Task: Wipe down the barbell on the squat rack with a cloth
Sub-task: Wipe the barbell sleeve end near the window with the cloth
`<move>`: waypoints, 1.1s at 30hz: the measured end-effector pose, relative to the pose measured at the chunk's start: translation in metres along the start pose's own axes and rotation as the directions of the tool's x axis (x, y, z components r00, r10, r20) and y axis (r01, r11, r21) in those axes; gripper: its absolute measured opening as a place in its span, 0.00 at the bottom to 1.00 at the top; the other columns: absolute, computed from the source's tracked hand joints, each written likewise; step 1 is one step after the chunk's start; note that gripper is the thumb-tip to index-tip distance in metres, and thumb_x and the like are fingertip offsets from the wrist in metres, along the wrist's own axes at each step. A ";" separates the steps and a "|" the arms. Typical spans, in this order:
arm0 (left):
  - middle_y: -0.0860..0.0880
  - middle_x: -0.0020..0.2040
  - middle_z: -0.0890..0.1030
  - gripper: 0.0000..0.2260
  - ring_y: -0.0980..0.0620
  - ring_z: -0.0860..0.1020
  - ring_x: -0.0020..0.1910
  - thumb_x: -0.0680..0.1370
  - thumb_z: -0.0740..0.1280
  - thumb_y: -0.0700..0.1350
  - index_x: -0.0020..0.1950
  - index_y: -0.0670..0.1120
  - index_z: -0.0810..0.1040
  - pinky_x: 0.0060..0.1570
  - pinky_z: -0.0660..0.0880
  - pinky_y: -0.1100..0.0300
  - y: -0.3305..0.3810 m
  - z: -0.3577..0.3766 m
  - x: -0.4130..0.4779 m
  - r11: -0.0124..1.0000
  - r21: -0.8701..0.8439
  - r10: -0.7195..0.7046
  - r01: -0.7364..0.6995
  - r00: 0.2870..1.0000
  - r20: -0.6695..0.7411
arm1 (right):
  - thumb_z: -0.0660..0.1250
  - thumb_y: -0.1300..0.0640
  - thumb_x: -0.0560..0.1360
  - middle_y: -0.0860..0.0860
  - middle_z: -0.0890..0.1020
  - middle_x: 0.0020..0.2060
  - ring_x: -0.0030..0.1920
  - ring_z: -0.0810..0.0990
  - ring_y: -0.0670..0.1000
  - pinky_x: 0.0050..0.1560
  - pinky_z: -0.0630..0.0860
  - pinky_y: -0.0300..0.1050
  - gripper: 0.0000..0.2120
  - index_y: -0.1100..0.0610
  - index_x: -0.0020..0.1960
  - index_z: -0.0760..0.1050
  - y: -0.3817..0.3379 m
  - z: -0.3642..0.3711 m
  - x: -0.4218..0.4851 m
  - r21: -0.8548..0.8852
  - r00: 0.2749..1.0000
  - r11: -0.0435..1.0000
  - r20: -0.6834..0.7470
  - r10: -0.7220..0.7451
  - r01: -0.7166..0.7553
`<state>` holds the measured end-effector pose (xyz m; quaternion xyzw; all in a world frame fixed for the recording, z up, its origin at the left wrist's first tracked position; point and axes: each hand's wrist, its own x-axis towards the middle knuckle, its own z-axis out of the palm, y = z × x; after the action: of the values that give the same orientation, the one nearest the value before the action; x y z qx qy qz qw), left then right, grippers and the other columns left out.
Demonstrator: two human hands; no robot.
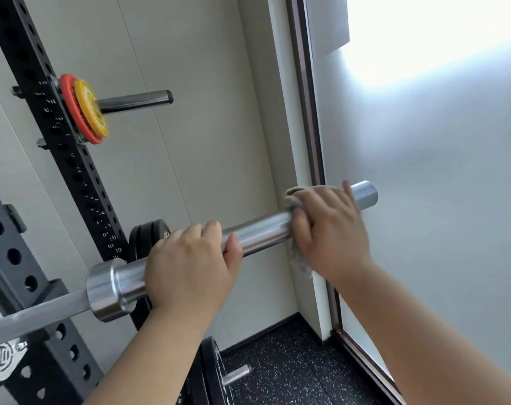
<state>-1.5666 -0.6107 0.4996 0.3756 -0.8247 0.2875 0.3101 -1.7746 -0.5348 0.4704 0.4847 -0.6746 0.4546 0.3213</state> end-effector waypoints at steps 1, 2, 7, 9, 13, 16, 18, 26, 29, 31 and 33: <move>0.47 0.32 0.77 0.20 0.43 0.76 0.30 0.82 0.53 0.57 0.40 0.47 0.76 0.33 0.60 0.55 0.001 -0.001 -0.001 1.000 0.008 -0.007 0.007 1.000 0.000 | 0.59 0.51 0.79 0.45 0.83 0.55 0.62 0.78 0.56 0.79 0.56 0.63 0.13 0.48 0.57 0.81 0.006 -0.002 0.004 0.010 0.995 0.995 -0.018 0.097 -0.097; 0.47 0.32 0.77 0.20 0.43 0.76 0.31 0.82 0.53 0.57 0.41 0.47 0.77 0.33 0.61 0.55 0.001 -0.001 -0.001 1.000 0.013 -0.017 0.017 1.000 -0.002 | 0.59 0.51 0.79 0.46 0.83 0.55 0.62 0.78 0.57 0.78 0.57 0.64 0.13 0.48 0.57 0.81 0.005 -0.002 0.004 0.015 0.989 0.989 -0.025 0.147 -0.147; 0.47 0.33 0.78 0.18 0.41 0.77 0.33 0.81 0.55 0.57 0.41 0.47 0.76 0.35 0.67 0.52 0.005 -0.002 -0.003 0.998 0.003 -0.055 0.055 0.998 -0.005 | 0.63 0.53 0.81 0.50 0.79 0.64 0.69 0.74 0.56 0.77 0.60 0.62 0.16 0.53 0.67 0.77 -0.043 0.001 -0.027 0.070 0.971 0.974 0.083 -0.223 0.217; 0.47 0.34 0.78 0.18 0.41 0.77 0.34 0.81 0.55 0.57 0.42 0.47 0.76 0.36 0.68 0.52 0.006 -0.002 -0.004 0.999 0.003 -0.054 0.054 0.999 -0.003 | 0.63 0.52 0.81 0.48 0.80 0.63 0.68 0.76 0.54 0.79 0.59 0.61 0.17 0.52 0.68 0.78 -0.029 -0.002 -0.018 0.042 0.964 0.968 0.088 -0.249 0.246; 0.47 0.38 0.80 0.20 0.41 0.77 0.38 0.82 0.54 0.57 0.47 0.46 0.79 0.42 0.70 0.48 0.007 0.002 -0.010 0.998 0.002 -0.067 0.067 0.997 -0.027 | 0.58 0.48 0.79 0.46 0.82 0.56 0.64 0.76 0.56 0.80 0.52 0.63 0.15 0.47 0.59 0.80 0.008 -0.007 0.007 -0.033 0.988 0.987 -0.009 0.157 -0.157; 0.44 0.45 0.82 0.19 0.39 0.78 0.44 0.82 0.57 0.55 0.56 0.45 0.82 0.50 0.70 0.45 0.015 0.004 -0.016 0.996 0.017 -0.090 0.091 0.995 -0.044 | 0.62 0.48 0.79 0.49 0.80 0.59 0.67 0.74 0.58 0.79 0.55 0.65 0.14 0.51 0.60 0.79 -0.013 0.000 -0.007 -0.007 0.999 0.999 0.013 0.041 -0.041; 0.45 0.47 0.83 0.19 0.39 0.79 0.46 0.81 0.57 0.54 0.59 0.46 0.82 0.52 0.70 0.44 0.020 0.002 -0.014 0.997 0.005 -0.079 0.079 0.996 -0.035 | 0.65 0.49 0.78 0.50 0.80 0.61 0.69 0.74 0.57 0.78 0.58 0.64 0.16 0.54 0.63 0.79 -0.024 0.001 -0.018 0.047 0.990 0.989 0.030 -0.139 0.138; 0.51 0.35 0.78 0.25 0.46 0.78 0.37 0.83 0.51 0.63 0.38 0.49 0.74 0.37 0.73 0.56 0.015 -0.009 0.049 0.984 -0.159 -0.044 0.076 0.981 0.191 | 0.59 0.53 0.80 0.49 0.82 0.59 0.67 0.75 0.60 0.77 0.60 0.62 0.14 0.52 0.58 0.81 0.021 -0.003 0.003 0.031 0.990 0.993 -0.078 0.117 -0.115; 0.49 0.36 0.79 0.28 0.43 0.78 0.40 0.85 0.48 0.63 0.36 0.47 0.72 0.40 0.71 0.54 0.022 -0.005 0.058 0.980 -0.182 -0.017 0.082 0.943 0.333 | 0.61 0.56 0.80 0.51 0.79 0.65 0.71 0.73 0.58 0.78 0.60 0.60 0.17 0.56 0.67 0.78 -0.004 -0.001 -0.018 0.085 0.988 0.985 0.014 -0.154 0.152; 0.48 0.35 0.78 0.28 0.42 0.77 0.40 0.85 0.46 0.63 0.36 0.47 0.72 0.40 0.71 0.54 0.025 -0.004 0.056 0.983 -0.165 -0.024 0.080 0.949 0.313 | 0.61 0.55 0.80 0.49 0.79 0.66 0.72 0.73 0.56 0.78 0.61 0.61 0.19 0.54 0.69 0.77 0.003 -0.006 -0.017 0.062 0.975 0.974 0.045 -0.219 0.216; 0.49 0.34 0.77 0.28 0.43 0.77 0.37 0.84 0.45 0.63 0.36 0.48 0.70 0.37 0.70 0.55 0.027 -0.005 0.050 0.991 -0.123 -0.031 0.062 0.971 0.236 | 0.59 0.54 0.78 0.46 0.81 0.63 0.71 0.74 0.55 0.79 0.59 0.62 0.19 0.50 0.65 0.79 0.030 -0.009 -0.004 0.010 0.998 0.998 -0.007 -0.067 0.067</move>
<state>-1.6125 -0.6144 0.5325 0.4052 -0.8633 0.1799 0.2413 -1.8015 -0.5211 0.4612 0.5072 -0.6546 0.4487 0.3360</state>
